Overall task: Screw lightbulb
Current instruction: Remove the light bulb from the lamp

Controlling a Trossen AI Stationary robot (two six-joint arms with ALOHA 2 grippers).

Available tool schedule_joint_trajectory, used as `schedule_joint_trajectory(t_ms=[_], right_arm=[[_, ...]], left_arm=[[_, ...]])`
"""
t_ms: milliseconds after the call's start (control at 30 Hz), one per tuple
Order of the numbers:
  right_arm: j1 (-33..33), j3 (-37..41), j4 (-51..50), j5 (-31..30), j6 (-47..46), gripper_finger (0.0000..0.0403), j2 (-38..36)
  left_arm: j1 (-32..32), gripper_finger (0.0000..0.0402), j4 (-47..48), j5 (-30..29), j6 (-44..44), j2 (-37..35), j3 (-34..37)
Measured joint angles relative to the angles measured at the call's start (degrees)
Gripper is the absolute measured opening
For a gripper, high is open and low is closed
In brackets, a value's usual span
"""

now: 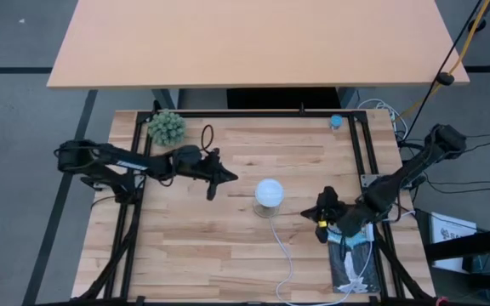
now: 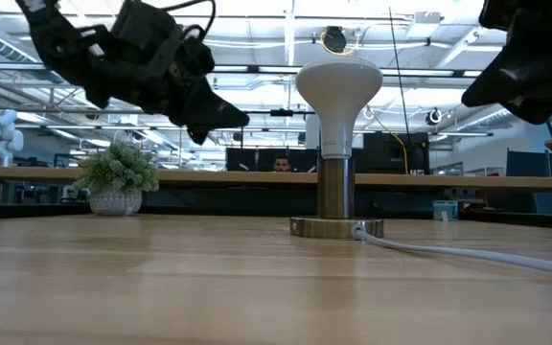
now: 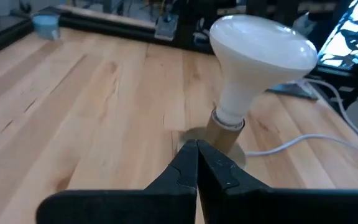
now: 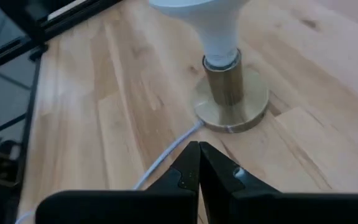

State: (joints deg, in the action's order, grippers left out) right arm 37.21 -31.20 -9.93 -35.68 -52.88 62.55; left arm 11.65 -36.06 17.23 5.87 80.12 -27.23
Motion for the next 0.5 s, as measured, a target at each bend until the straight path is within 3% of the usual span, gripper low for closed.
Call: schedule_joint_trajectory(t_ms=[133,267,500], right_arm=[[2.9,-0.22,6.45,-7.94,-2.24,0.0,7.08],[3.12,-0.24,21.4,-14.25,2.89,0.0,17.45],[0.66,-0.24,42.71,-16.97,8.28,0.0,30.19]], left_arm=[[1.69,0.0,-1.99,3.83,-0.14,5.18,-2.84],[2.83,0.0,-2.16,9.1,-0.41,12.2,-8.97],[2.34,0.0,-2.26,14.87,-3.44,21.44,-18.64]])
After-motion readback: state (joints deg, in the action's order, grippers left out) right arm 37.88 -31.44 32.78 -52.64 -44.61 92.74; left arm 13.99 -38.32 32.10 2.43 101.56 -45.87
